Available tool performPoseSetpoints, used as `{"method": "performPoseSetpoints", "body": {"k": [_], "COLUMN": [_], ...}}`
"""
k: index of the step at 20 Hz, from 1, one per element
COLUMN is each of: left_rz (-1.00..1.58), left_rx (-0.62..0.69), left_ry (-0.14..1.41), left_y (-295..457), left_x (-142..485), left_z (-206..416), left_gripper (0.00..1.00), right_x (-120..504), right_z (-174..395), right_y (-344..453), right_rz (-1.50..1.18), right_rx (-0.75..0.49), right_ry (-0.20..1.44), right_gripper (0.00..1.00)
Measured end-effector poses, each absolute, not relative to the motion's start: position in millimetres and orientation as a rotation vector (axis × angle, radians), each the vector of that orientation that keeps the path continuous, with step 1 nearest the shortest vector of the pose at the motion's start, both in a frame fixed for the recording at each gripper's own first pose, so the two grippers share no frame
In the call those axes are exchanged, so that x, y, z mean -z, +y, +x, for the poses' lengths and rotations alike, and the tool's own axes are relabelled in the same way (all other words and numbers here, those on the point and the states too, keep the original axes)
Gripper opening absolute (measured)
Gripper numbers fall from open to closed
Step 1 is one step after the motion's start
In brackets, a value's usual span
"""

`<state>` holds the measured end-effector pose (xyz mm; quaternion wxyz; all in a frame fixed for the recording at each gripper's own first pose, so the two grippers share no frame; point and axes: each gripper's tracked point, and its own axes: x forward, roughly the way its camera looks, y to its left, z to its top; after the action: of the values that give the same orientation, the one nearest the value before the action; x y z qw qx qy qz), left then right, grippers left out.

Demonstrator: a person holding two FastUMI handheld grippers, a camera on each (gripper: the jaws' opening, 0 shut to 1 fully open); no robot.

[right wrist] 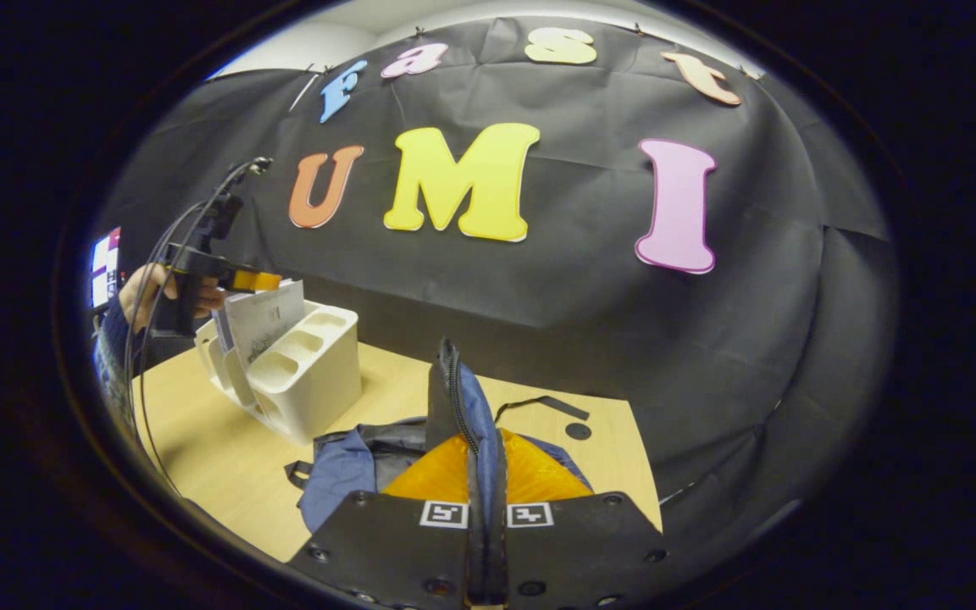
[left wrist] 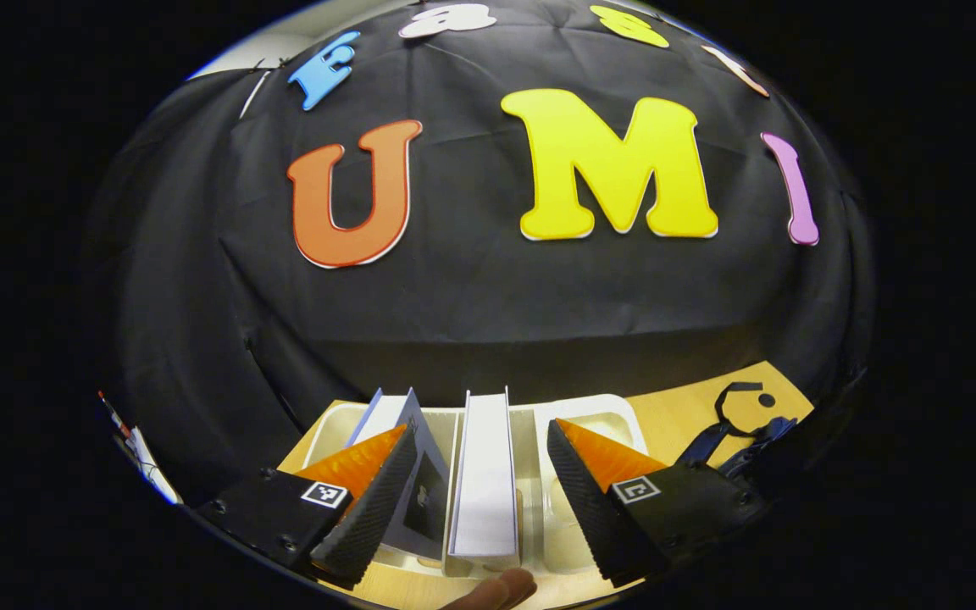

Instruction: Open the schoolbag, grab two books from the bookshelf and put them into the schoolbag.

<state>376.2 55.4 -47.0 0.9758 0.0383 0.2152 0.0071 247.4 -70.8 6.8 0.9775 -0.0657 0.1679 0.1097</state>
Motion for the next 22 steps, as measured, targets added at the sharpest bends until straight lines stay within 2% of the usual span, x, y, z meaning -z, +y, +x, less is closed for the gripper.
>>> {"method": "performPoseSetpoints", "body": {"k": [1, 2, 8, 12, 14, 15, 17, 18, 19, 21, 22], "left_rz": [0.091, 0.111, 0.24, 0.294, 0.289, 0.289, 0.29, 0.29, 0.288, 0.278, 0.268], "left_rx": [-0.003, 0.004, 0.021, 0.013, 0.031, 0.039, 0.048, 0.046, 0.037, 0.021, 0.026], "left_ry": [0.458, 0.488, 0.748, 0.829, 0.857, 0.869, 0.885, 0.89, 0.897, 0.922, 0.912], "left_y": [55, 55, 52, 51, 47, 45, 42, 41, 42, 42, 42], "left_x": [52, 58, 102, 105, 107, 106, 108, 109, 109, 109, 106], "left_z": [381, 382, 382, 385, 384, 380, 381, 379, 377, 368, 367], "left_gripper": [1.0, 0.95, 0.85, 0.74, 0.66, 0.57, 0.46, 0.56, 0.49, 0.47, 0.51], "right_x": [-6, -5, 2, 12, 17, 18, 19, 20, 20, 21, 23], "right_z": [247, 246, 245, 244, 244, 244, 245, 244, 243, 243, 243], "right_y": [-71, -71, -71, -76, -77, -77, -79, -78, -79, -78, -79], "right_rz": [-0.133, -0.134, -0.124, -0.097, -0.089, -0.085, -0.08, -0.08, -0.081, -0.074, -0.07], "right_rx": [-0.225, -0.233, -0.26, -0.271, -0.276, -0.28, -0.281, -0.282, -0.282, -0.286, -0.286], "right_ry": [0.337, 0.334, 0.336, 0.338, 0.342, 0.343, 0.342, 0.338, 0.337, 0.339, 0.34], "right_gripper": [0.02, 0.02, 0.02, 0.02, 0.02, 0.02, 0.02, 0.02, 0.02, 0.02, 0.02]}}
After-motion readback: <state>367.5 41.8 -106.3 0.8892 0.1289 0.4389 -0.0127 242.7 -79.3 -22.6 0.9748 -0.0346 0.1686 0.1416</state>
